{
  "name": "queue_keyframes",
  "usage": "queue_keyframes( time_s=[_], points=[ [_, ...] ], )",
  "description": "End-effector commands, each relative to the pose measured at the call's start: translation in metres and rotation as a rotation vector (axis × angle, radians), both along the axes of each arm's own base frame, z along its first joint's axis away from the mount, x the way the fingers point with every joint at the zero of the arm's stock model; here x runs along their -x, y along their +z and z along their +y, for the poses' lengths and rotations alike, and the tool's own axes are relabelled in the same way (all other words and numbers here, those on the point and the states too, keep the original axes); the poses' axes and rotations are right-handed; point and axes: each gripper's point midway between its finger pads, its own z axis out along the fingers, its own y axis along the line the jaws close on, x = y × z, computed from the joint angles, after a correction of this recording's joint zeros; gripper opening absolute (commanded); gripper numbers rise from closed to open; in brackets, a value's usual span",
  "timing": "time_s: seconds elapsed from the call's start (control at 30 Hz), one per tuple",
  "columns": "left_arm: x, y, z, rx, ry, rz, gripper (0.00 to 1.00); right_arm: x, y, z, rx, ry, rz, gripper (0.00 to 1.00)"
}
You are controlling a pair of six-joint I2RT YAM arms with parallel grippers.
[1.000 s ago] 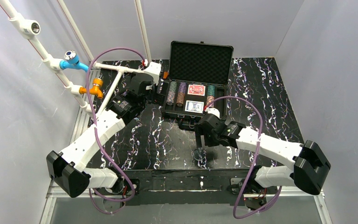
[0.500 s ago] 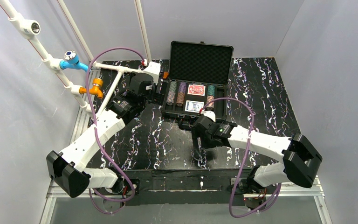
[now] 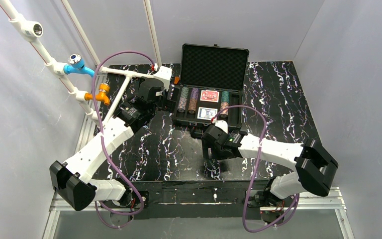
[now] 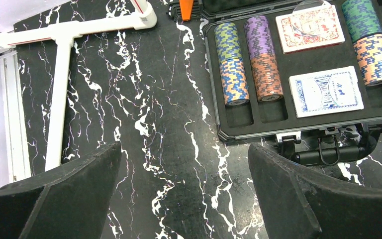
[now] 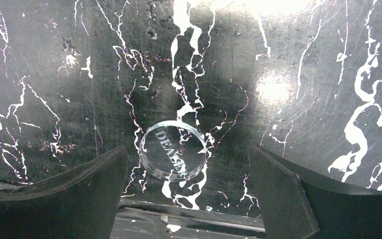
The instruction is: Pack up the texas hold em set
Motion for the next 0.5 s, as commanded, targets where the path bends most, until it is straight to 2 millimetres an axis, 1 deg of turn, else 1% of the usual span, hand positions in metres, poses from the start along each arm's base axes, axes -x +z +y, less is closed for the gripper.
queue_keyframes(
  time_s=[0.0, 0.23, 0.33, 0.47],
  points=[
    [0.005, 0.011, 0.005, 0.015, 0.0, -0.035, 0.98, 0.0, -0.002, 0.005, 0.009, -0.031, 0.002, 0.98],
    [0.005, 0.008, 0.001, 0.016, -0.011, -0.022, 0.98, 0.015, -0.015, 0.013, 0.033, 0.0, 0.032, 0.98],
    [0.004, 0.007, 0.001, 0.015, -0.012, -0.019, 0.98, 0.018, -0.019, 0.018, 0.045, 0.013, 0.04, 0.96],
    [0.006, 0.009, -0.002, 0.024, -0.022, -0.016, 0.98, 0.022, -0.028, 0.021, 0.077, 0.03, 0.047, 0.9]
  ],
)
